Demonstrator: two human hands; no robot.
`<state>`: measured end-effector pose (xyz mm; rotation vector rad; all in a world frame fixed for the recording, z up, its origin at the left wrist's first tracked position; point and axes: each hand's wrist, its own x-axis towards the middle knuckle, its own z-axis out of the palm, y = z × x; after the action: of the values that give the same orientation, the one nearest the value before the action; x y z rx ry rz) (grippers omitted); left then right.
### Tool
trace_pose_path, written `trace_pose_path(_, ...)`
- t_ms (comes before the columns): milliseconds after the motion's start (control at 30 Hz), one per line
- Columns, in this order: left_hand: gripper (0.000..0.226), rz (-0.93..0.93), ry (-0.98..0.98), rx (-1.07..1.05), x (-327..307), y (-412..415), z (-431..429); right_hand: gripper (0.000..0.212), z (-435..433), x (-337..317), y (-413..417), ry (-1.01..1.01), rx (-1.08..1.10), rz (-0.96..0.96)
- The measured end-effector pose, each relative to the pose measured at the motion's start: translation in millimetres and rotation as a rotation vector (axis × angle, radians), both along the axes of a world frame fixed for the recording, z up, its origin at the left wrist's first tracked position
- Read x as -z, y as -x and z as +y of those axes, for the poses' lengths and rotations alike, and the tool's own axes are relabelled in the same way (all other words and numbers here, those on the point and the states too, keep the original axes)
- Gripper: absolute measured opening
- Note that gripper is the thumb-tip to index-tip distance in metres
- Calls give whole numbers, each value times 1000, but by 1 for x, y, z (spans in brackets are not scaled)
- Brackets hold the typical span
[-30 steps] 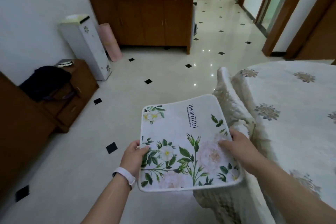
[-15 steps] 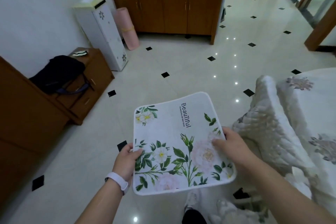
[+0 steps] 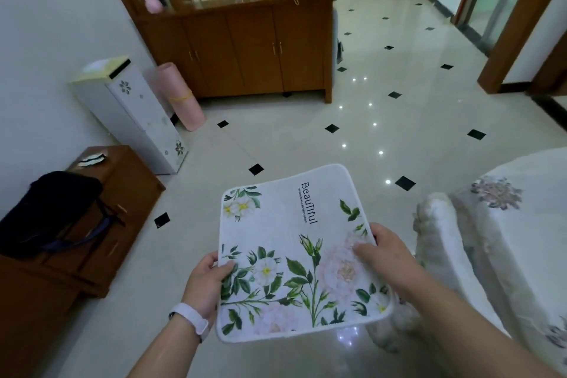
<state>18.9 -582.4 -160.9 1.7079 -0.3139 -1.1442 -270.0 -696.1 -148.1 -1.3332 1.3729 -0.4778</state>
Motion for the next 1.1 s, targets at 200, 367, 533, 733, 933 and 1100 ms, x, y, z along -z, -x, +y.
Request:
trace_pose_path(200,12,-1,9,61,21,-24,-97,16,-66,9,-17,-36,102,-1)
trace_pose_path(367,11,2,4,112,48,-57,-197,16,-144,21,-53,-41,170,64)
trace_pose_path(533,13,36,1,216,58,-100,-316,20,-228,15,-93,-4,278,125)
trace_pose_path(733,9,-4,51,395,35,-116,-447,21,-305,-4,-107,56,457,113)
trace_pose_path(933,10,-13,54,515,31,-98,-547,21,-372,4,-95,40,592,101)
trace_pose_path(1100,13,-35,20,551,44,-73,-637,19,-449,20,-72,21,649,81)
